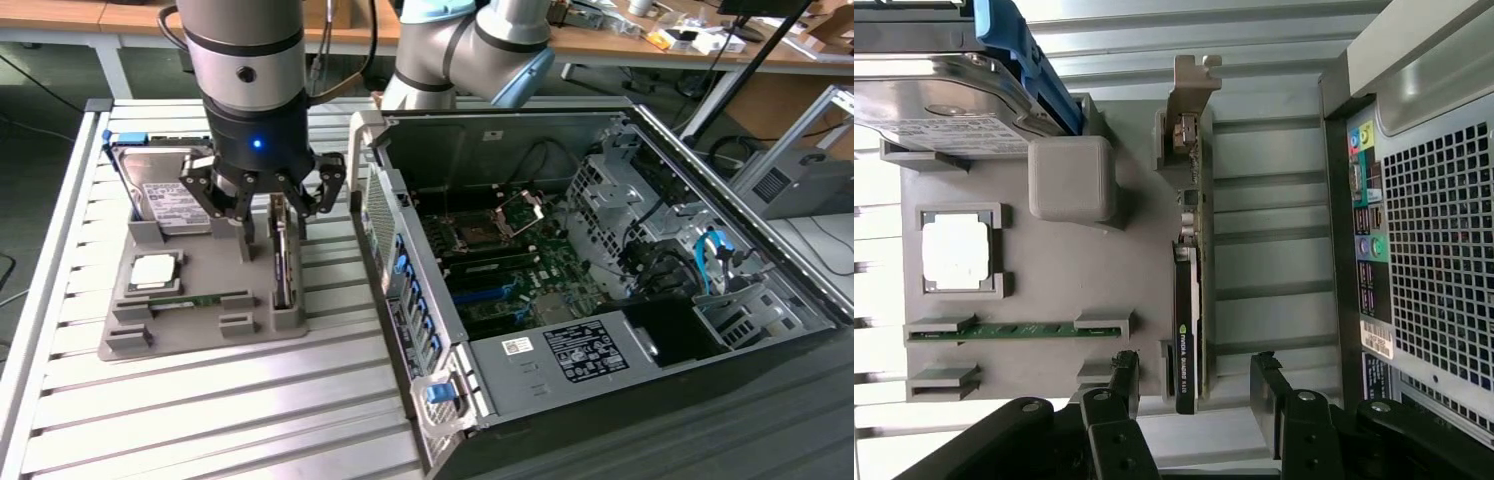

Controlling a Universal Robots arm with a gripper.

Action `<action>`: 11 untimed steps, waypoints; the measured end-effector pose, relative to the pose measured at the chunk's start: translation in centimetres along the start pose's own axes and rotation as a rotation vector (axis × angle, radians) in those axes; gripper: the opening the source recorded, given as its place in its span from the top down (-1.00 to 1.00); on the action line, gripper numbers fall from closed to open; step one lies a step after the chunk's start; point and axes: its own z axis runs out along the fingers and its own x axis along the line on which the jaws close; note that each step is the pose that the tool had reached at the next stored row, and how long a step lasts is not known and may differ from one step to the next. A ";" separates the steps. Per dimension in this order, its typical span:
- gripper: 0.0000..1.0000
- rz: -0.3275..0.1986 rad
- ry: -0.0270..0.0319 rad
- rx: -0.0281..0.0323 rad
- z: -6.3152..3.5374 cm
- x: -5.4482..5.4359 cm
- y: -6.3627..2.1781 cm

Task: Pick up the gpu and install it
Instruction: 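Pick up the gpu and move the gpu toward the slot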

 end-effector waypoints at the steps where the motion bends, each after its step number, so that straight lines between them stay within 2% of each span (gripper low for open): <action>1: -0.14 0.000 0.0001 0.0000 0.02 0.0 0.00; 11: -0.14 0.000 0.0000 0.0000 0.25 0.0 -0.01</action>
